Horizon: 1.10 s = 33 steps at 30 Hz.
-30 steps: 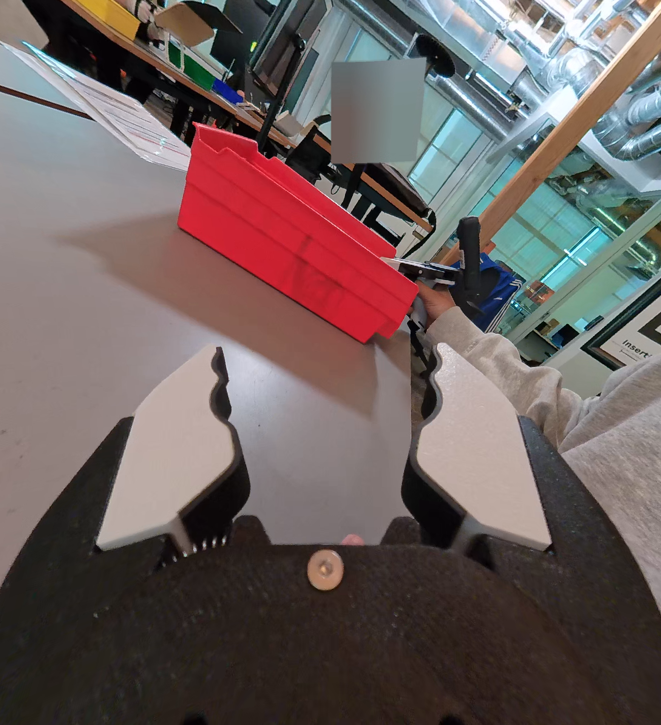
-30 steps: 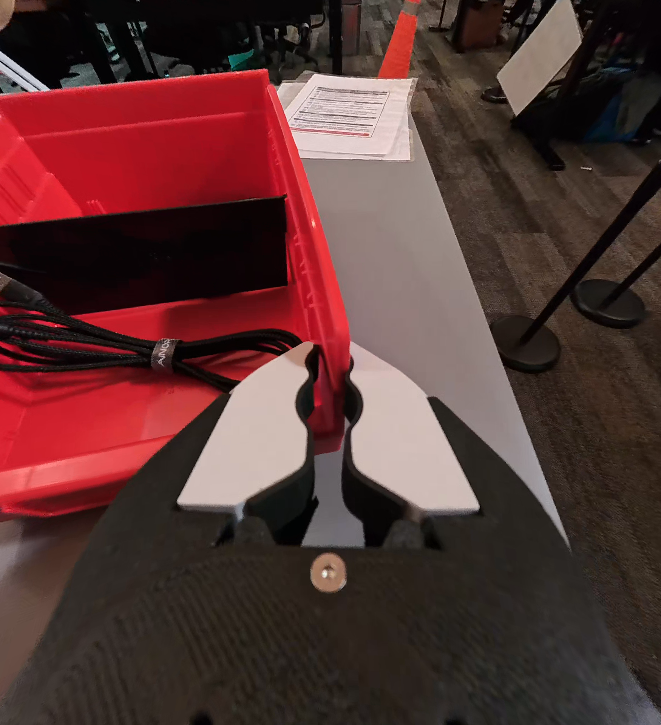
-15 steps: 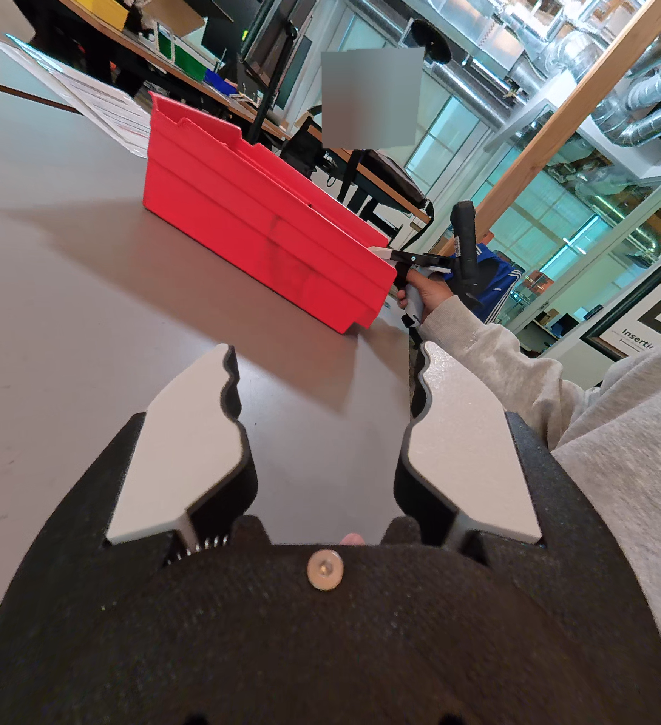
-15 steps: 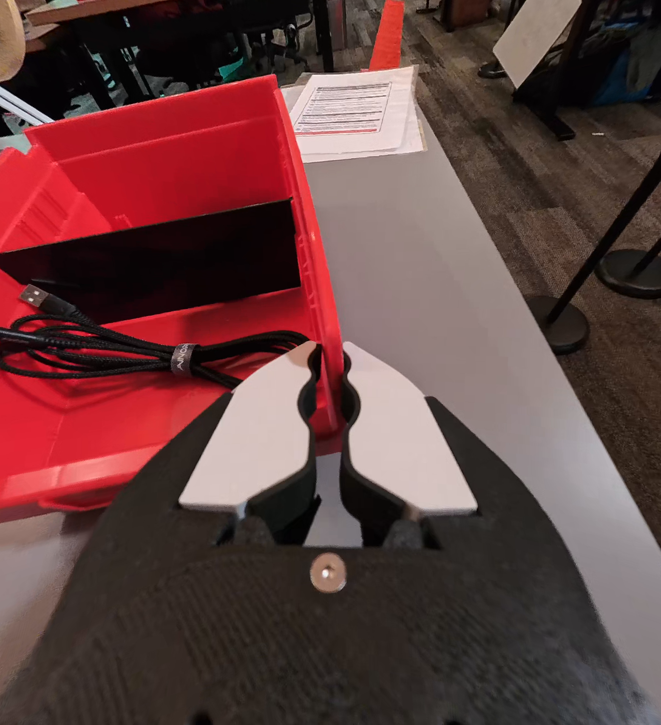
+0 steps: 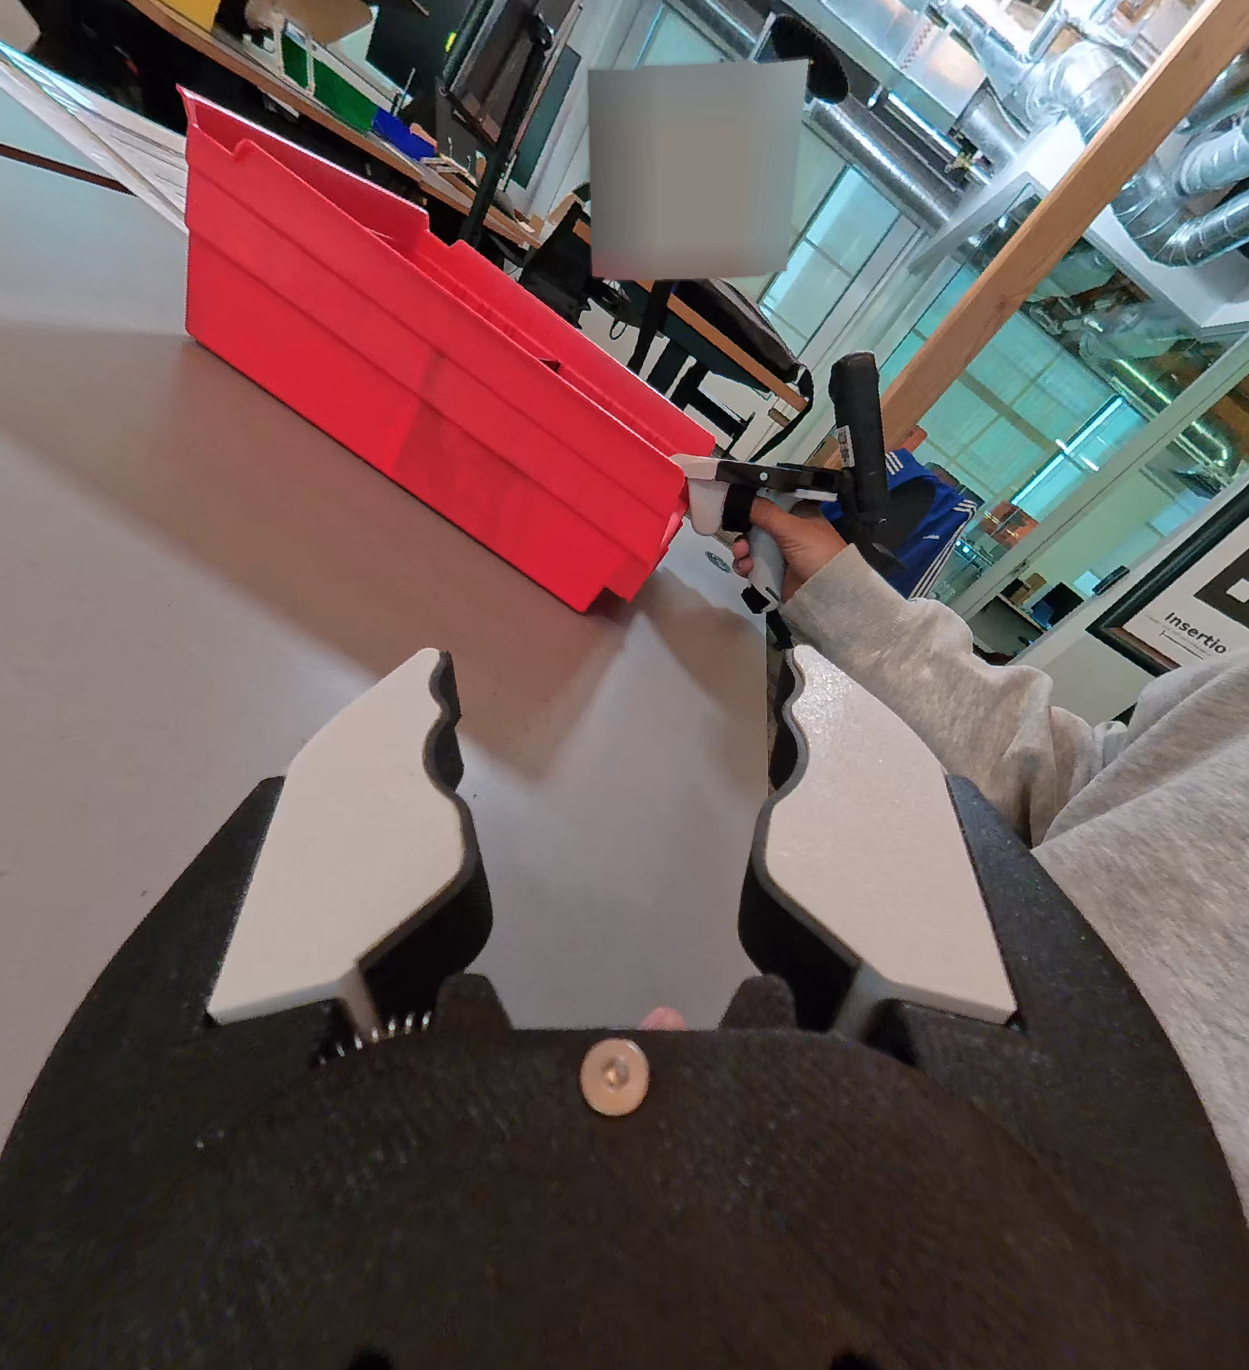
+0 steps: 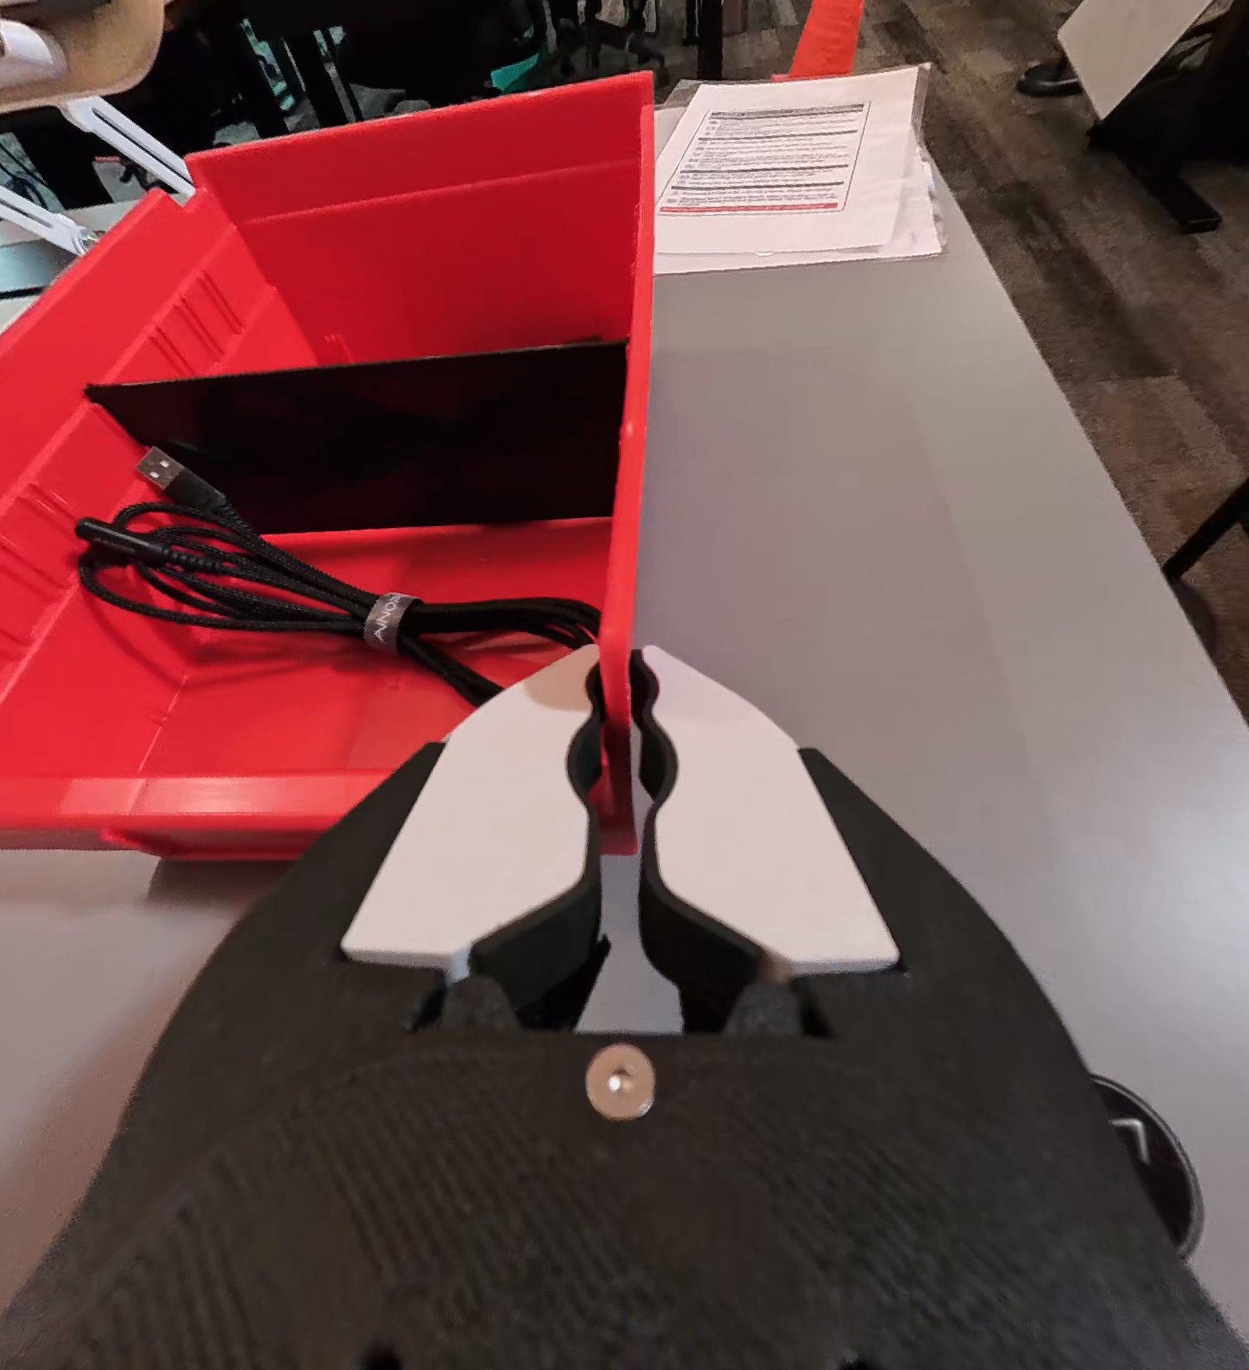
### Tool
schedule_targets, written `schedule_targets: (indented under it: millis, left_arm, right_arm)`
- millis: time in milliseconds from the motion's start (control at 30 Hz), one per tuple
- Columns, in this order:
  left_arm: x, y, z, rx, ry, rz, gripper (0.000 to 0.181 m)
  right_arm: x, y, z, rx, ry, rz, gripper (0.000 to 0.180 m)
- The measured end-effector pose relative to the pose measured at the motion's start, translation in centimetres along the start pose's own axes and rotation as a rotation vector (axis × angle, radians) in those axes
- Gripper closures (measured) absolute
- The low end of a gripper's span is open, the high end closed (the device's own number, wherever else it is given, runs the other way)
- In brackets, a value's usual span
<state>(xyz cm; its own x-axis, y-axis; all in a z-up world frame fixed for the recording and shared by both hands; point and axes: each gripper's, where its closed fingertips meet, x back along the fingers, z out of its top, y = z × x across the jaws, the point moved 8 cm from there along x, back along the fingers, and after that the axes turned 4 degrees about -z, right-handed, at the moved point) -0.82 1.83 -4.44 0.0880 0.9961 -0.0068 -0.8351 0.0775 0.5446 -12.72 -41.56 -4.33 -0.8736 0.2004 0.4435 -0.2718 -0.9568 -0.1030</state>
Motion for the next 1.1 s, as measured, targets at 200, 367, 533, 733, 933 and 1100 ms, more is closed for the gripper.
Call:
schedule_targets:
  millis: [200,367,533,733,933,1100]
  left_arm:
    - [-0.1,0.0,-0.1,0.013,-0.007,-0.009,0.099]
    - [-0.2,0.0,-0.1,0.01,-0.006,-0.006,0.1]
    - [0.2,-0.3,0.1,-0.006,-0.013,0.011,0.107]
    - [6.8,-0.6,7.1,-0.384,0.109,0.286,0.151]
    - [24.0,-1.5,20.0,-0.593,0.188,0.863,0.154]
    - [37.8,-9.6,21.9,-0.302,-0.078,1.323,0.131]
  right_arm:
    - [0.4,0.2,0.7,-0.044,0.055,-0.019,0.151]
    - [5.4,-2.6,5.1,0.056,0.484,-0.061,0.144]
    - [8.8,-12.4,6.7,0.22,0.749,0.291,0.152]
    - [8.2,-22.4,3.5,0.245,0.64,0.819,0.162]
    - [5.5,-24.8,0.8,0.087,0.394,1.03,0.158]
    - [4.6,-25.2,0.3,0.113,0.339,1.032,0.157]
